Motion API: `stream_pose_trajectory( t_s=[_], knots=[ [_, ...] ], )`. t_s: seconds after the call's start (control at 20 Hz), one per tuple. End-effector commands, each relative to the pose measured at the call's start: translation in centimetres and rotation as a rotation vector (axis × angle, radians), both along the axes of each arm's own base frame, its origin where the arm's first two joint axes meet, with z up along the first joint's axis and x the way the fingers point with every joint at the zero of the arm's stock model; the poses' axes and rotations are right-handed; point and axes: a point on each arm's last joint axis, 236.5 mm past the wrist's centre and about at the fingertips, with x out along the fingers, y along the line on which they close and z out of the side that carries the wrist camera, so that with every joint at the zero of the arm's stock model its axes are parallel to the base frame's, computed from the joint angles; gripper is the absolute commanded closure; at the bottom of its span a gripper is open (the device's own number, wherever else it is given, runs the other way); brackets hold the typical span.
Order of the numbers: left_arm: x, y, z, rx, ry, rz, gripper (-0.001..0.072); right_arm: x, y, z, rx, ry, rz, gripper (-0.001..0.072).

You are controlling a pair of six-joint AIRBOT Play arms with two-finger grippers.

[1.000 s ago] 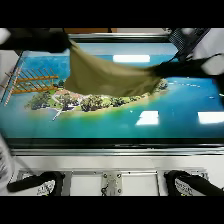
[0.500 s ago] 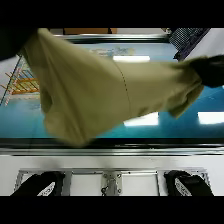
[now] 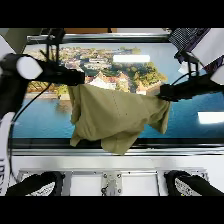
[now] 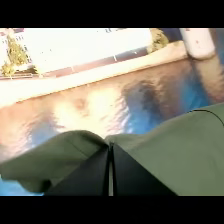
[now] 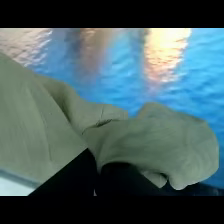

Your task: Fold the clothes and pants, and hang the long-sleeved shirts on hangers.

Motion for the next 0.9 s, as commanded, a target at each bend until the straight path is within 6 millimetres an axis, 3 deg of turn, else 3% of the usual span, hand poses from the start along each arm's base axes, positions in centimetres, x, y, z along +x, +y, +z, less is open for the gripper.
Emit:
stream_pose_trajectory(
  t_s=[0.0, 0.05, 0.1, 0.2, 0.35, 0.5, 0.7, 0.85],
  knots=[
    [8.2, 0.3, -4.9, -0.025, -0.076, 0.086, 0.0434, 9.0, -1.0, -4.4, 0.010, -0.119, -0.114, 0.0324],
    [10.0, 0.5, -4.3, -0.033, -0.101, 0.099, 0.0146, 11.3, -1.7, -3.8, 0.014, -0.182, -0.149, 0.0159],
    [11.3, 1.2, -3.2, -0.039, -0.119, 0.116, 0.0111, 12.8, -2.5, -2.6, 0.015, -0.237, -0.175, 0.0153],
    [11.6, 3.0, -1.2, -0.036, -0.109, 0.142, 0.0111, 14.2, -4.7, 1.0, 0.014, -0.333, -0.223, 0.0153],
    [8.1, 4.7, -1.4, 0.014, -0.015, 0.120, 0.0112, 12.3, -7.2, 5.6, -0.031, -0.425, -0.209, 0.0154],
    [1.7, 3.4, -6.2, 0.047, 0.128, 0.074, 0.0111, 7.5, -6.7, 7.1, -0.072, -0.397, -0.125, 0.0155],
    [-8.0, 2.5, -17.1, 0.062, 0.378, 0.122, 0.0112, 2.2, -5.9, 6.7, -0.072, -0.368, -0.101, 0.0156],
    [-11.5, 2.0, -23.1, -0.003, 0.459, 0.225, 0.0112, 0.1, -5.5, 5.1, -0.060, -0.338, -0.100, 0.0156]
  ],
)
